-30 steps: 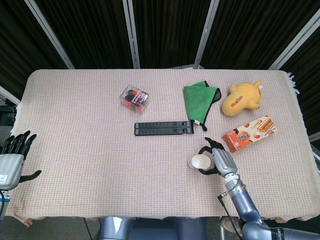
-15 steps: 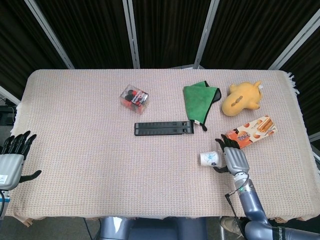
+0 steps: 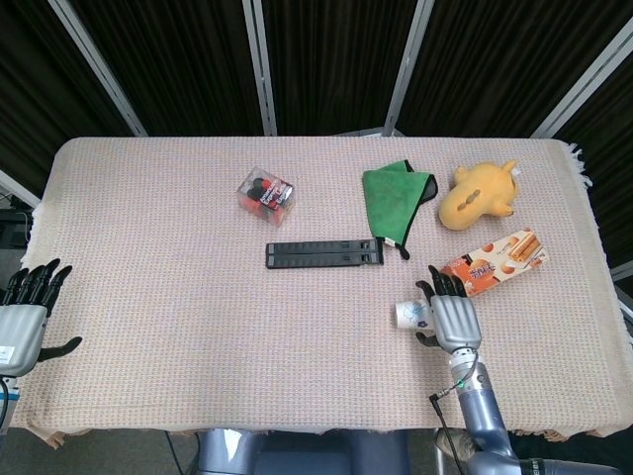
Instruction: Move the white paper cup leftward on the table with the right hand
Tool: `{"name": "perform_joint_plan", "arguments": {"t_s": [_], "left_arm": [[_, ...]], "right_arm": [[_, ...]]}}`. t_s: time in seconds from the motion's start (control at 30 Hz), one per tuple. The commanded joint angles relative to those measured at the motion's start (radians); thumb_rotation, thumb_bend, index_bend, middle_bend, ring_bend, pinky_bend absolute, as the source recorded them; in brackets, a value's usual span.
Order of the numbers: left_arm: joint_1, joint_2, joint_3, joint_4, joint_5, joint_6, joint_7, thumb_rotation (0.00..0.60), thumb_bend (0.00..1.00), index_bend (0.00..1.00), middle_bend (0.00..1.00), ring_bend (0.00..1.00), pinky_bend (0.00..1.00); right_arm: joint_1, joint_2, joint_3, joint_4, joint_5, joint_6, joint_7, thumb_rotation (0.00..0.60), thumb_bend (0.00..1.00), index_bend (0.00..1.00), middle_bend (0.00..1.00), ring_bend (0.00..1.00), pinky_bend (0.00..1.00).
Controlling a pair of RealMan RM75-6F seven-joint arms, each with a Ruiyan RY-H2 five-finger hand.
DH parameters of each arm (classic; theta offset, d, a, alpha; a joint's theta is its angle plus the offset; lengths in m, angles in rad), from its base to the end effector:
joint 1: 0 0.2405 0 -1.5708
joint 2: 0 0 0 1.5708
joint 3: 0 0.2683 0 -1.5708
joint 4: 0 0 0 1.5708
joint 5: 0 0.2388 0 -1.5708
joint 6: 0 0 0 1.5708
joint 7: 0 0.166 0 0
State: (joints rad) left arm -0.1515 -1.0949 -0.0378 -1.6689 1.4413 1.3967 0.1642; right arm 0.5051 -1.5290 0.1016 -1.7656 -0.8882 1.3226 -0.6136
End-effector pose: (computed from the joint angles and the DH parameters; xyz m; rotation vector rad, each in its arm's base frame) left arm -0.3239 0.2236 0.1281 -1.4799 -0.8576 -0.7701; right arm -0.2100 -0.2922 -0.0259 1.5274 -1.1182 0.7150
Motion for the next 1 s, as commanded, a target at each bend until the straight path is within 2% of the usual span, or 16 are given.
{"name": "perform_joint_plan", "arguments": {"t_s": [0.03, 0.73, 0.9, 1.0], "left_arm": [[0.000, 0.000, 0.000, 0.000, 0.000, 0.000, 0.000, 0.600, 0.00, 0.00, 0.00, 0.00, 0.00], [0.000, 0.001, 0.001, 0.000, 0.000, -0.002, -0.001, 0.600, 0.00, 0.00, 0.00, 0.00, 0.00], [-0.001, 0.001, 0.000, 0.000, 0.000, -0.002, -0.001, 0.600, 0.00, 0.00, 0.00, 0.00, 0.00], [-0.001, 0.001, 0.000, 0.000, 0.000, -0.002, -0.001, 0.600, 0.00, 0.00, 0.00, 0.00, 0.00]], "right_arm": [[0.011, -0.038, 0.011, 0.022, 0.005, 0.014, -0.033, 0.600, 0.21, 0.26, 0.00, 0.00, 0.00], [0.023, -0.124, 0.019, 0.116, 0.034, -0.003, -0.103, 0.600, 0.22, 0.45, 0.11, 0.00, 0.00], [0.016, -0.133, 0.019, 0.121, 0.001, 0.007, -0.085, 0.600, 0.23, 0.47, 0.12, 0.00, 0.00], [0.005, -0.123, 0.046, 0.079, -0.055, 0.017, 0.005, 0.600, 0.23, 0.47, 0.12, 0.00, 0.00]]}}
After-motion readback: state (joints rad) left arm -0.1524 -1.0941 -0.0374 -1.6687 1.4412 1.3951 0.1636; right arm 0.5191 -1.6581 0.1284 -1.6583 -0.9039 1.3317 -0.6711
